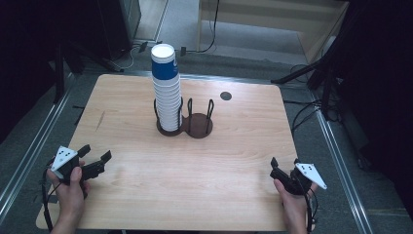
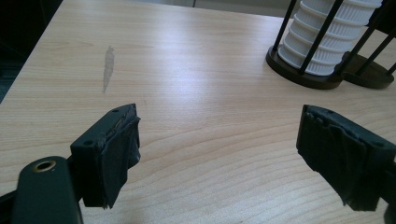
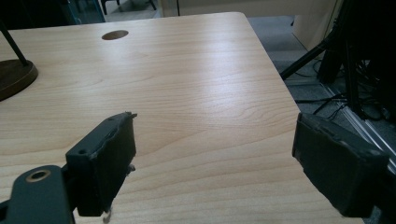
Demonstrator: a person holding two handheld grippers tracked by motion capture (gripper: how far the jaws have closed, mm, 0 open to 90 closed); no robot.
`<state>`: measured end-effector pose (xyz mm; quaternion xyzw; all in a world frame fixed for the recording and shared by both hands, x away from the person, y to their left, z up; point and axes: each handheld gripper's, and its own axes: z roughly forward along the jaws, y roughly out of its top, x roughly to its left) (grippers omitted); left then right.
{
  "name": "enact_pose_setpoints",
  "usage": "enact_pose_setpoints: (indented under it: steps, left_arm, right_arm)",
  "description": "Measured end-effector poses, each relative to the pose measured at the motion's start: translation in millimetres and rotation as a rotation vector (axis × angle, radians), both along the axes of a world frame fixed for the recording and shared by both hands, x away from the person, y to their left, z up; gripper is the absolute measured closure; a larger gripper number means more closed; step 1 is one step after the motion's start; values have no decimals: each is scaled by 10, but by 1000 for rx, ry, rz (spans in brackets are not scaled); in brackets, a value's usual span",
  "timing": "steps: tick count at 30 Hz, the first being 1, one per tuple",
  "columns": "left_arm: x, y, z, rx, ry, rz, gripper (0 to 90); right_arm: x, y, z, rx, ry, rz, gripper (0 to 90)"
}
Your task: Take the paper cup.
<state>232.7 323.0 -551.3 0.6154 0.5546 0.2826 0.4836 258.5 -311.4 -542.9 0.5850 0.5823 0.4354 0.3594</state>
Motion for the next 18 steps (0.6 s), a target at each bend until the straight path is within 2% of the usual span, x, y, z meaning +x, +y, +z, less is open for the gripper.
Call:
enact_pose_setpoints:
  steps: [7, 13, 15, 17, 18]
  left_arm:
    - [-4, -1, -1, -4, -9, -1, 146]
    - [1, 3, -1, -5, 0, 9, 145]
    - [-2, -2, -1, -1, -6, 9, 146]
    - [0, 1, -2, -9, -6, -2, 146]
    - [-5, 36, -6, -39, -11, -13, 146]
  right_arm:
    - [-5, 11, 6, -10, -5, -4, 135]
    - [6, 20, 33, -12, 0, -19, 136]
    - [2, 54, 84, -18, -16, -21, 136]
    - [3, 71, 112, -13, -24, -20, 136]
    - [13, 92, 177, -3, -45, -21, 138]
